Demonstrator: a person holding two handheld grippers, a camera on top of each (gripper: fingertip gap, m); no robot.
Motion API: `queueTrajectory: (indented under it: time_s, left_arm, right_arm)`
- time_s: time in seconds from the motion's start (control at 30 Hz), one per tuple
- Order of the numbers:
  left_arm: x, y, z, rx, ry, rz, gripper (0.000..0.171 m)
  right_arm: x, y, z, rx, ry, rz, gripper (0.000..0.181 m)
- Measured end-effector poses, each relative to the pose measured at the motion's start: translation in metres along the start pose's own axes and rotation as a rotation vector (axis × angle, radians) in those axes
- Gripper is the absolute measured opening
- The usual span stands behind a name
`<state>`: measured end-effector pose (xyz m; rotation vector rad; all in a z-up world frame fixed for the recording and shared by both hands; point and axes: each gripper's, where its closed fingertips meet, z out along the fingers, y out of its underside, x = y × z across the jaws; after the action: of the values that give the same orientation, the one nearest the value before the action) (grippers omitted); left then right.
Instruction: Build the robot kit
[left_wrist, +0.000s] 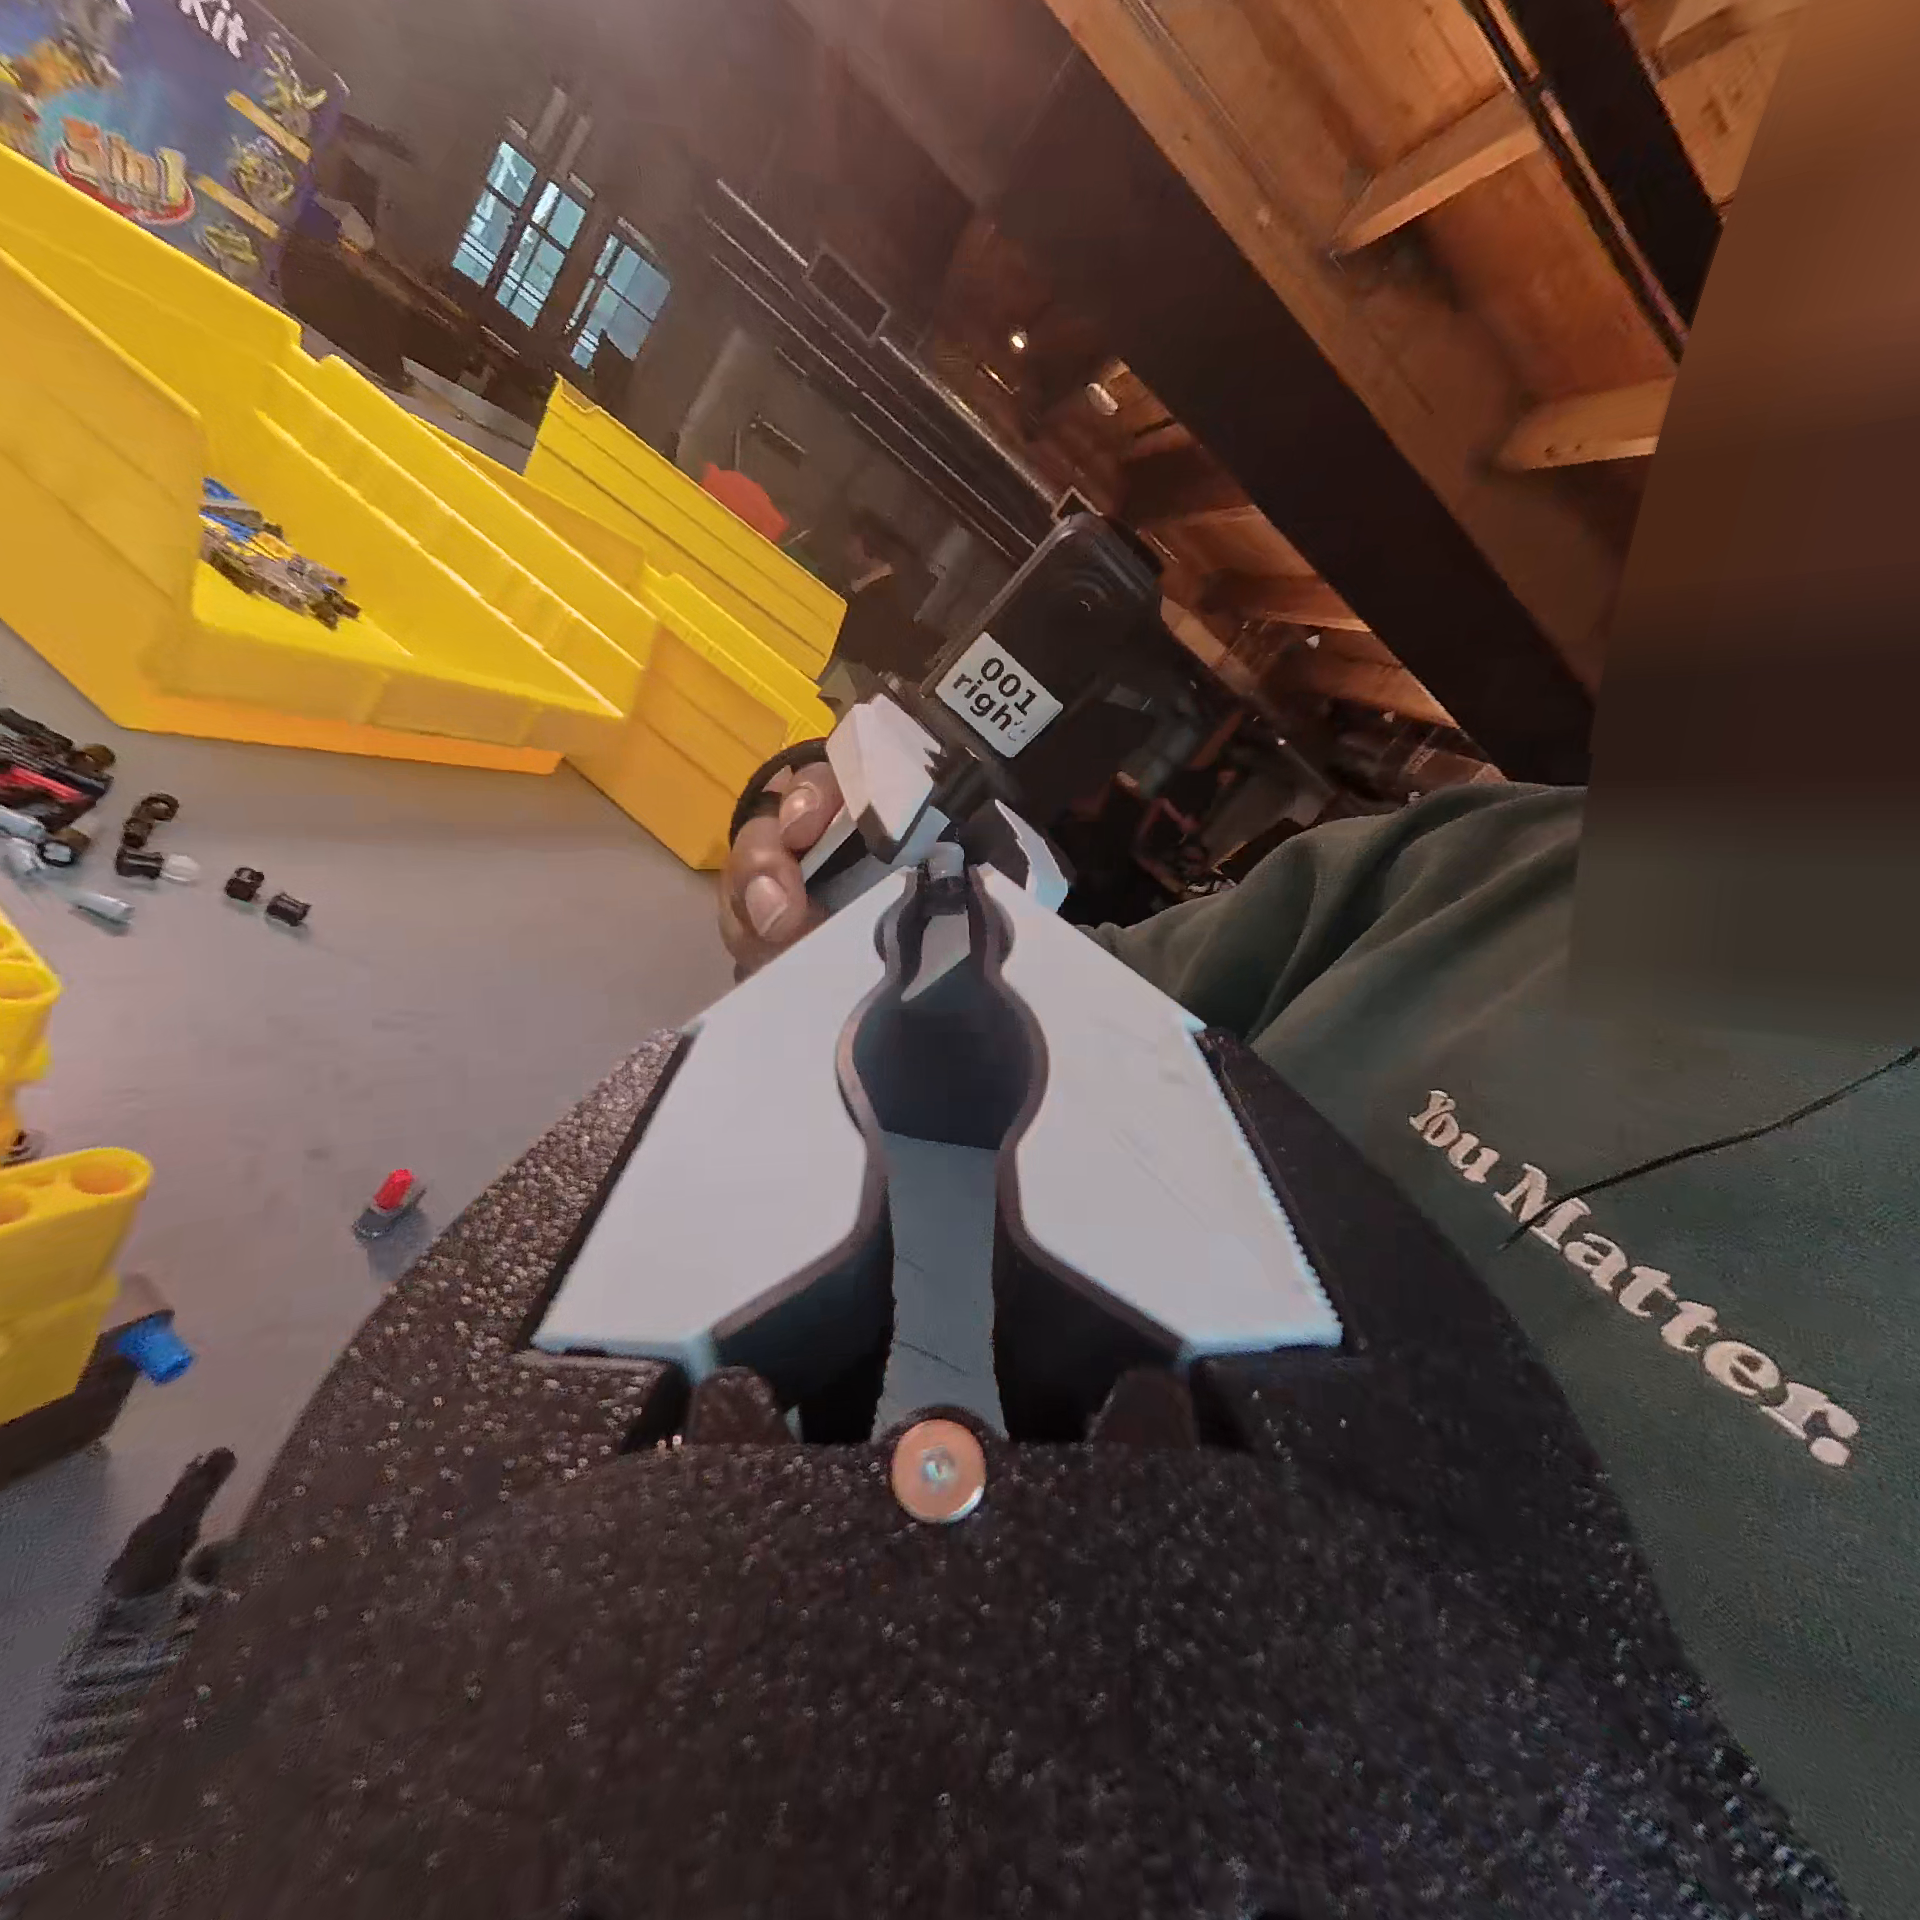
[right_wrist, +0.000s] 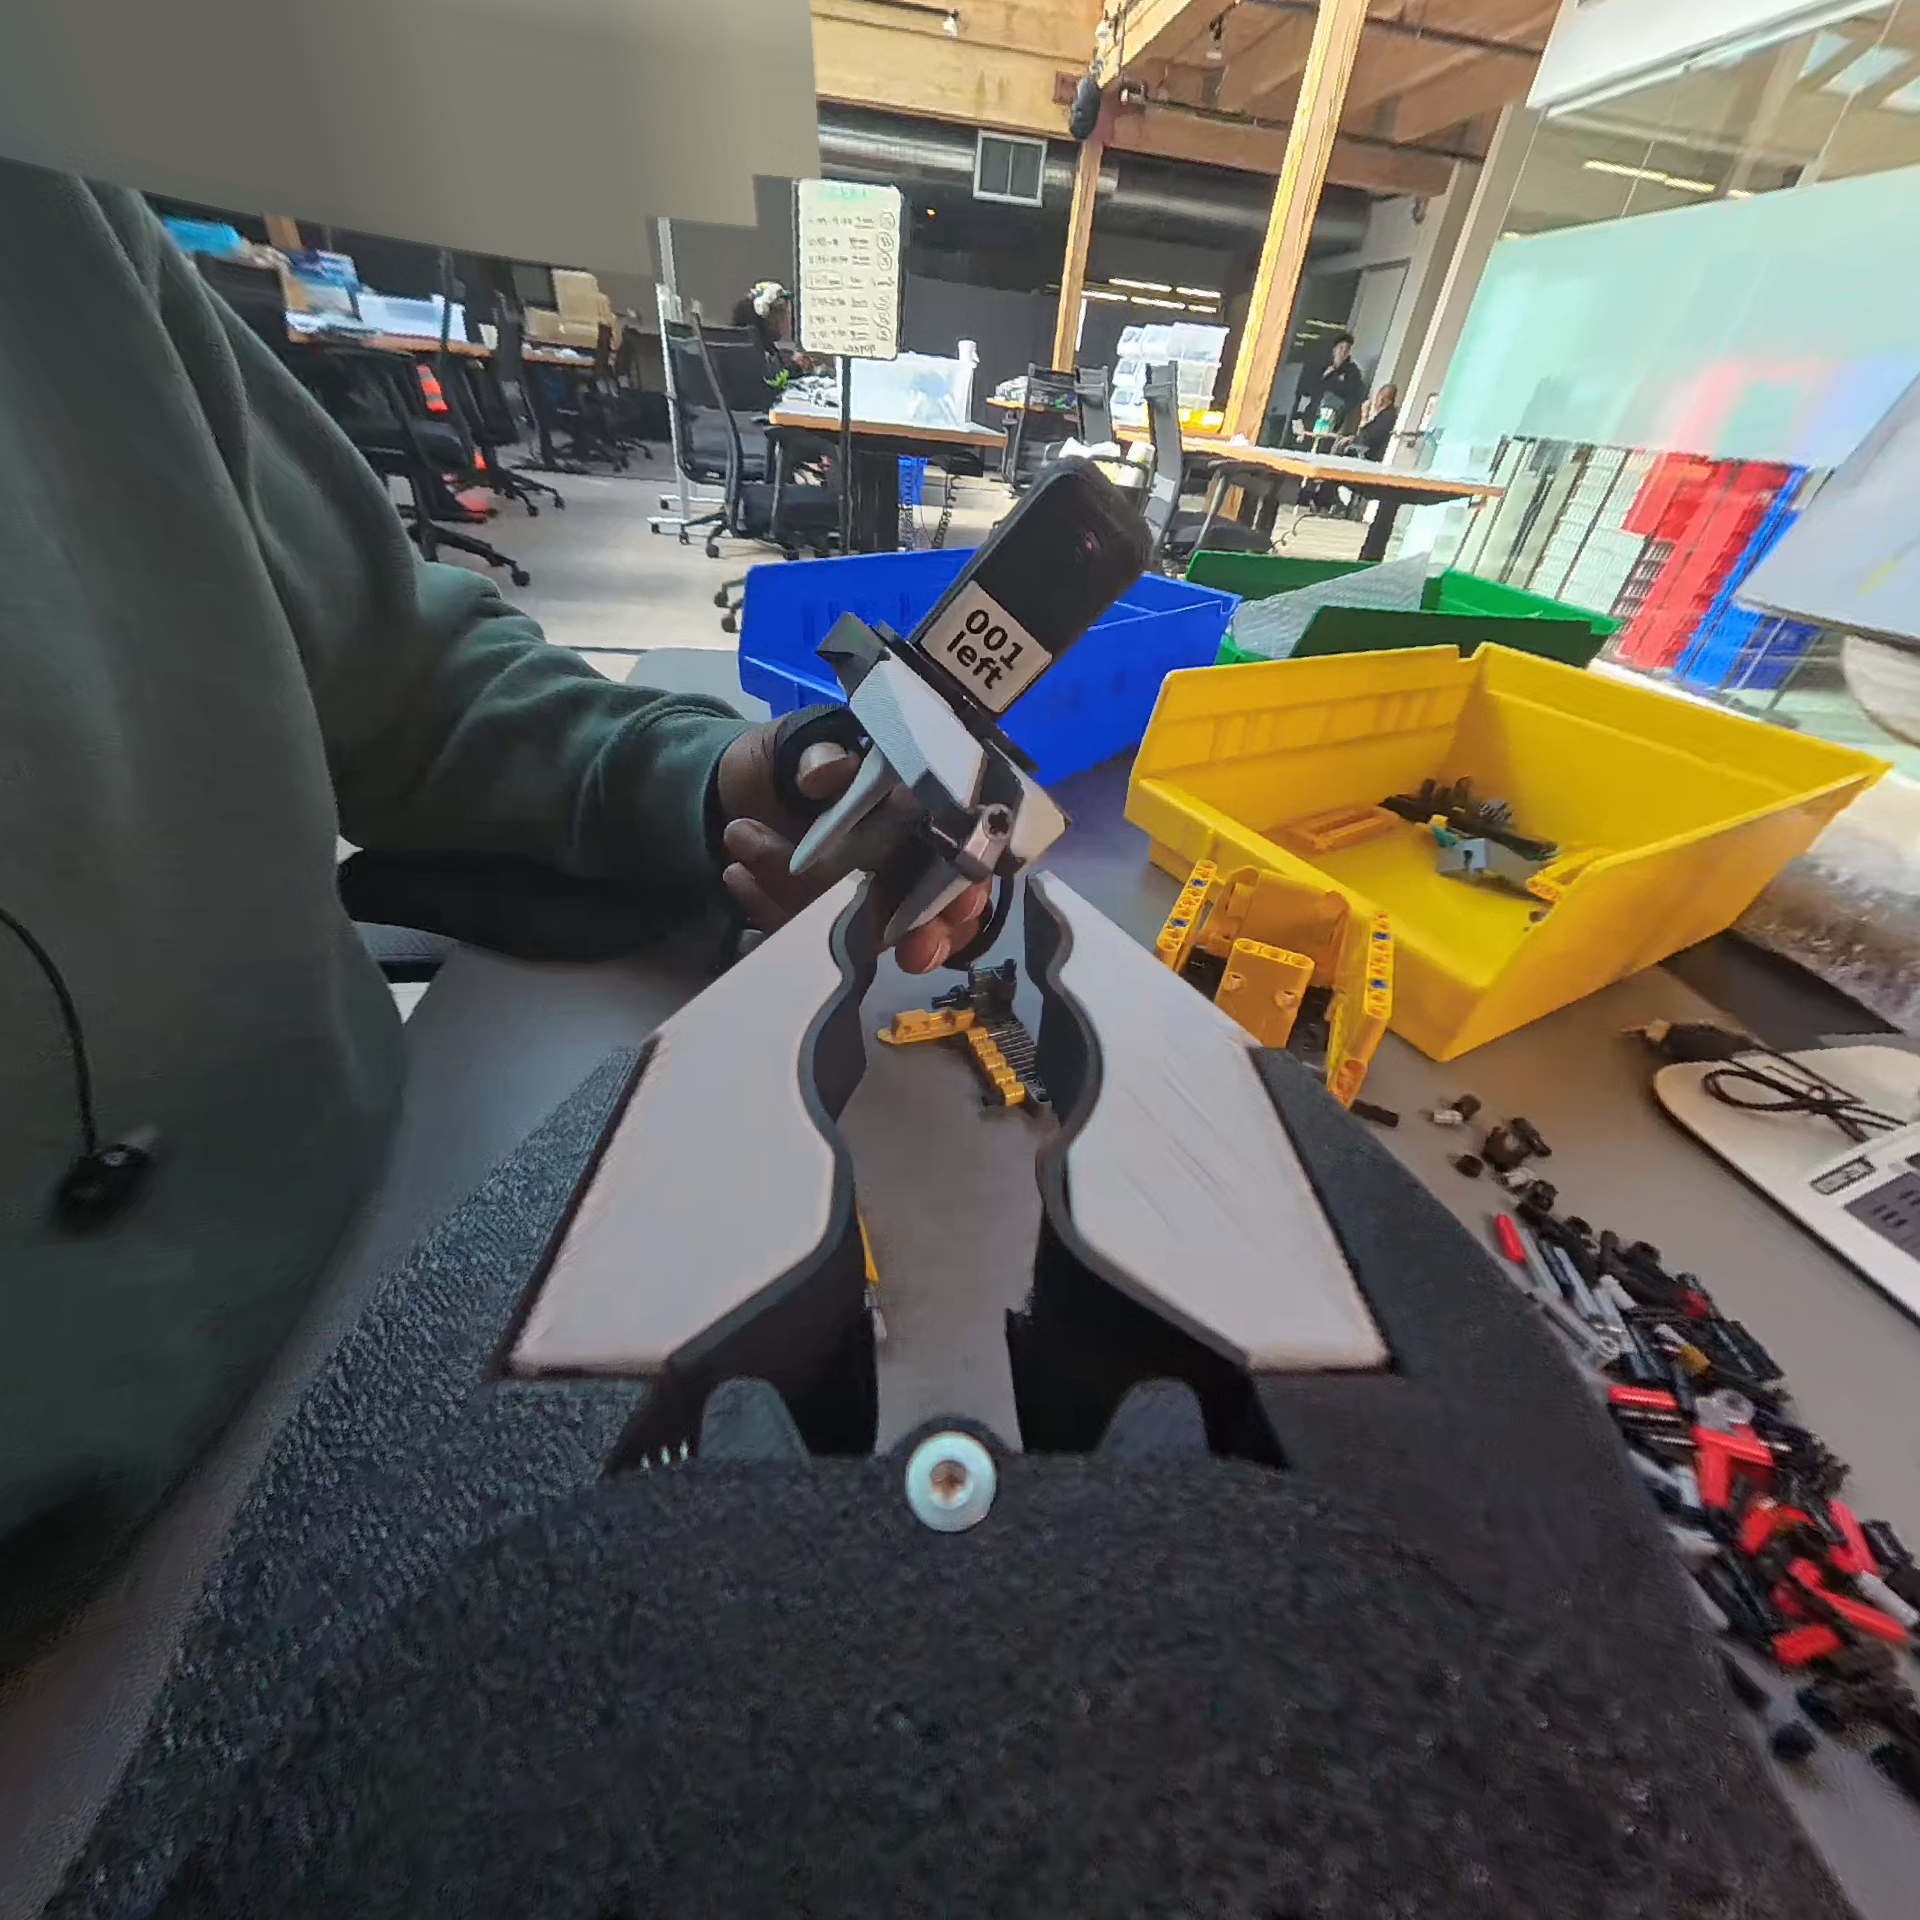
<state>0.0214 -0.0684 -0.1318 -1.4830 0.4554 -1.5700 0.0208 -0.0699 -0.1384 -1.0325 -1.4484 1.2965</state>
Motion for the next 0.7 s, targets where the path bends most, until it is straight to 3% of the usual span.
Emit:
queueTrajectory:
  time_s: [0.23, 0.5, 0.7]
  left_arm:
    - [0.000, 0.007, 0.005, -0.014, 0.009, -0.001, 0.007]
    - [-0.014, 0.009, 0.002, -0.026, -0.039, -0.066, 0.008]
    - [-0.017, 0.014, 0.002, -0.078, -0.102, 0.028, 0.007]
  right_arm:
    - [0.000, 0.000, 0.005, -0.006, 0.018, 0.026, 0.019]
    - [0.007, 0.005, 0.003, -0.059, 0.117, -0.154, 0.006]
    - [0.006, 0.011, 0.002, -0.080, 0.088, -0.123, 0.007]
